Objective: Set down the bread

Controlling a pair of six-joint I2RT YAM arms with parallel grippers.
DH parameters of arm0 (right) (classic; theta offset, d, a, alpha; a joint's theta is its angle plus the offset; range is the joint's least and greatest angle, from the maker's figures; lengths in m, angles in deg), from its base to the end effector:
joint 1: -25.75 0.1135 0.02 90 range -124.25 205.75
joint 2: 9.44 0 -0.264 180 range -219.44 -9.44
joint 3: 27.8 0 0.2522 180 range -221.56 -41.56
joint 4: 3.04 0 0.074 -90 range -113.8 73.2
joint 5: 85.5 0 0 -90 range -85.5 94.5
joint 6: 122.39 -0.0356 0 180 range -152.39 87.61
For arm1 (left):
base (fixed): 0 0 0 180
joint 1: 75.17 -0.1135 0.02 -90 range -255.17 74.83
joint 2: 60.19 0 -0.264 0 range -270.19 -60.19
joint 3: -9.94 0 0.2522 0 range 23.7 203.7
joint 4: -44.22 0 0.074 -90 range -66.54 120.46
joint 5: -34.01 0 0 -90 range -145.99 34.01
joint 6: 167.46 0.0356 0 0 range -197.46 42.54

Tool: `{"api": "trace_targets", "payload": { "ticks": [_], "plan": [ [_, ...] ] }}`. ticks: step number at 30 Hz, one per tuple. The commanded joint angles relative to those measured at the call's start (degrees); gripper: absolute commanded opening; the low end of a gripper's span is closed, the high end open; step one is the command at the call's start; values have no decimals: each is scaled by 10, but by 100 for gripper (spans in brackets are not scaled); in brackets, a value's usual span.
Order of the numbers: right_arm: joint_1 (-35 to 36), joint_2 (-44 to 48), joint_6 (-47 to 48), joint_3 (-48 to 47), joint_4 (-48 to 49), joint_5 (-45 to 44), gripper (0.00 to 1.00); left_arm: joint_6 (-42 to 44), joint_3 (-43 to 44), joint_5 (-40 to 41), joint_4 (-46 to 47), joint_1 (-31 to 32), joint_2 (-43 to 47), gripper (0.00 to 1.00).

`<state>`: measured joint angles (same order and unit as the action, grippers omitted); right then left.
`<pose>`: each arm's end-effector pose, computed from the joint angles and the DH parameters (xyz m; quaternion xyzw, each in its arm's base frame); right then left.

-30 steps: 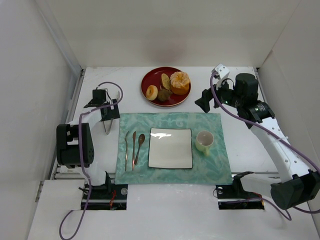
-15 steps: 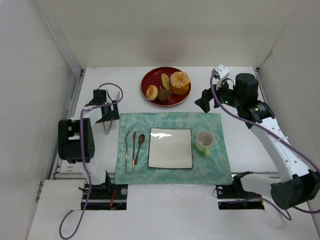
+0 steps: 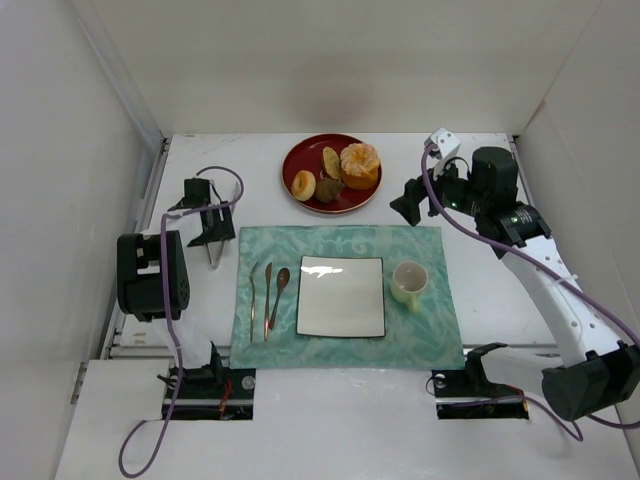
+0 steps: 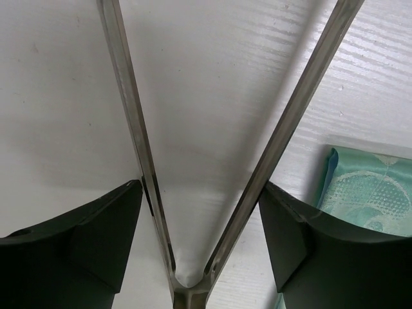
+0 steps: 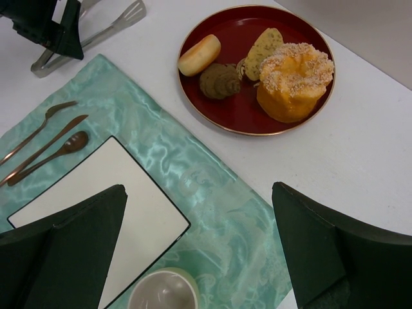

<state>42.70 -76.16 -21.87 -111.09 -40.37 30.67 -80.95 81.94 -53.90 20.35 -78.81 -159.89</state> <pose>0.2407 0.0898 0.3904 -0.3153 0.7481 0.2171 0.5421 0.3551 0.0239 0.1707 -0.0647 0.9419 0.0177 0.3290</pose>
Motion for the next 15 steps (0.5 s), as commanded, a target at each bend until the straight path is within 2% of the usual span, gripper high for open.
{"api": "trace_targets", "payload": {
  "ticks": [1, 3, 9, 15],
  "plan": [
    [2, 18, -1, -9, 13, 12, 100, 4, 14, -3, -11, -4, -5, 69],
    [2, 18, -1, -9, 13, 12, 100, 4, 20, -9, -11, -4, -11, 67],
    [2, 18, -1, -9, 13, 12, 100, 4, 20, -14, -17, -4, -16, 50],
    [2, 18, -1, -9, 13, 24, 100, 4, 20, -19, -17, -4, 6, 43]
  ]
}}
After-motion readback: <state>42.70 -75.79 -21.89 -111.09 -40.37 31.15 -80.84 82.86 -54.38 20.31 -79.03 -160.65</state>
